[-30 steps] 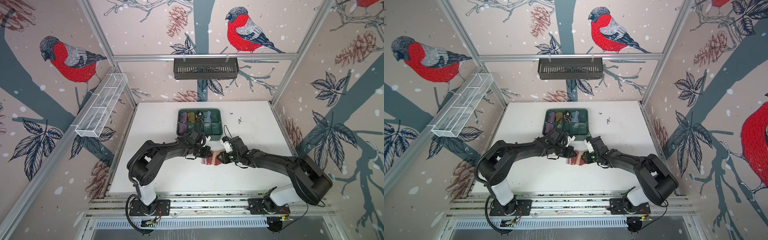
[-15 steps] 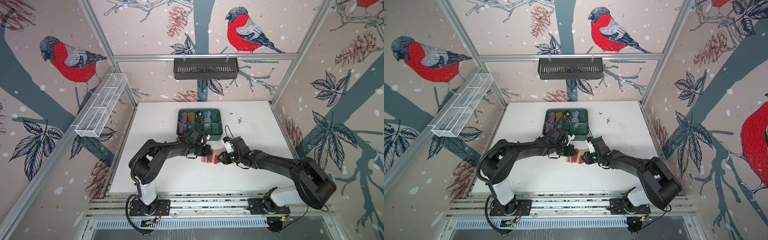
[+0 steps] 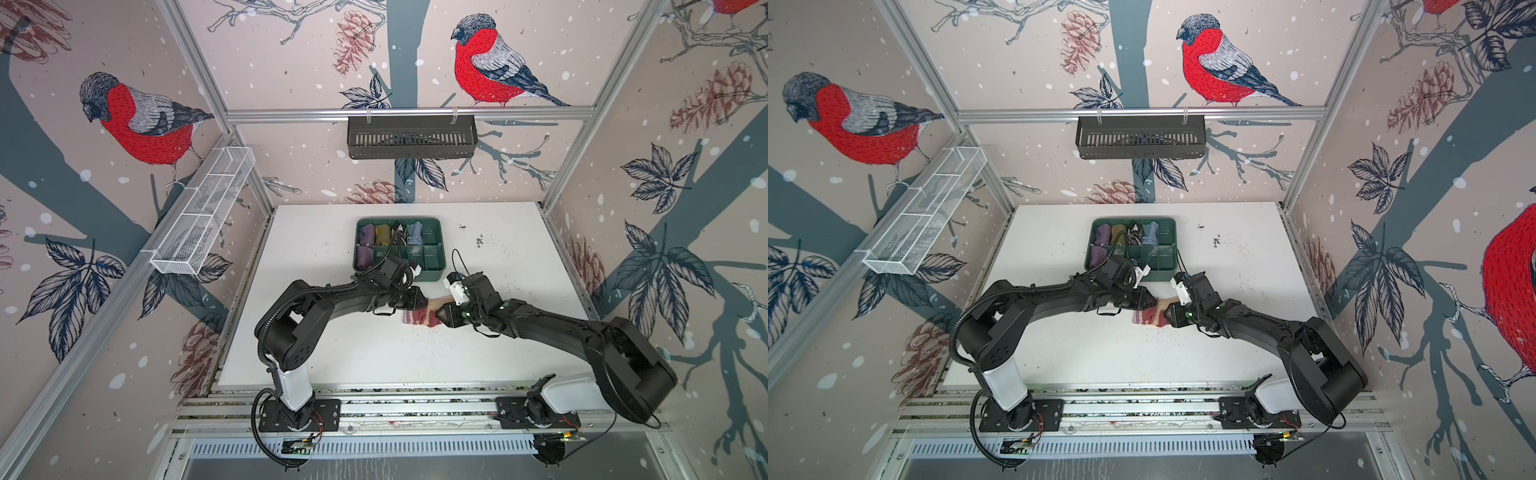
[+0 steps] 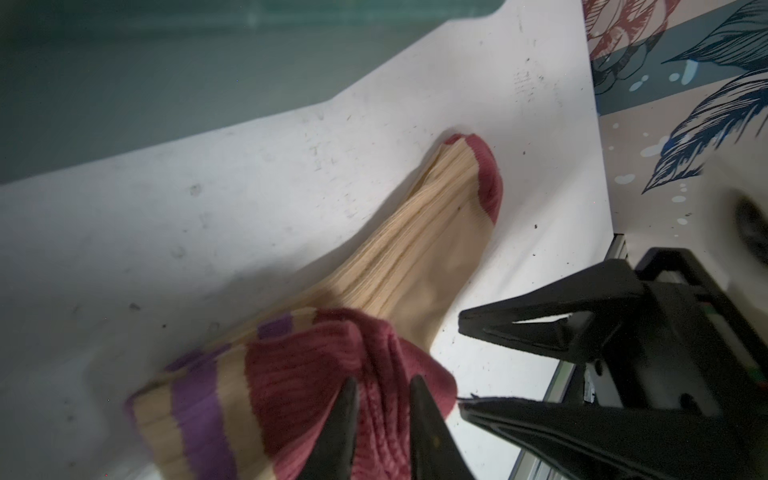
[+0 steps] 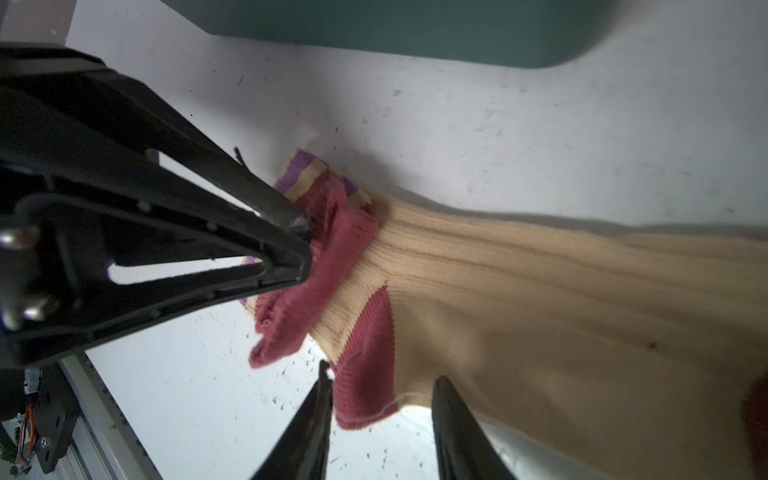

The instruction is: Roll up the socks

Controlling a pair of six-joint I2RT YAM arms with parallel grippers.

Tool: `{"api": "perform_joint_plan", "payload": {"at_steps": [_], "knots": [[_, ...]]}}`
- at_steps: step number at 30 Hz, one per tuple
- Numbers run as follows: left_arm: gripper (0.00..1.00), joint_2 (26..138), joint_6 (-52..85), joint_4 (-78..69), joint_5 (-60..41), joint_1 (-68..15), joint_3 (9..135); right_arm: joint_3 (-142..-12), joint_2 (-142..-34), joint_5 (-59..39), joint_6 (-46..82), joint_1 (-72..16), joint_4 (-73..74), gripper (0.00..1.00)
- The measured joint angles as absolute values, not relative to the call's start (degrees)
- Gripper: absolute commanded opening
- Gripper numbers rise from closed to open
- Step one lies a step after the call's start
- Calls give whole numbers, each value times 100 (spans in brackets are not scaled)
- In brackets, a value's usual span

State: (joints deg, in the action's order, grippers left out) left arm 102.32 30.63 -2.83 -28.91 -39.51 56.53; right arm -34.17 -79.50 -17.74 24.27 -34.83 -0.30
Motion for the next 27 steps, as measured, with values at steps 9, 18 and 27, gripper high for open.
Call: {"api": "perform_joint_plan", "payload": {"at_steps": [9,18,27], "knots": [[7,9719,3133,-495,-2926,-3817,5505,-3634,-7699,-1778,2451,-3564,-108,31],[35,9220,2995,-250,-2635,-3308,4692,-4274,-8385,-1855,2552,-4099,-36,30],[41,9489,2998,-502,-2893,-3240,4329,-4477,-8965,-1747,2554,-4198,-141,30]]}}
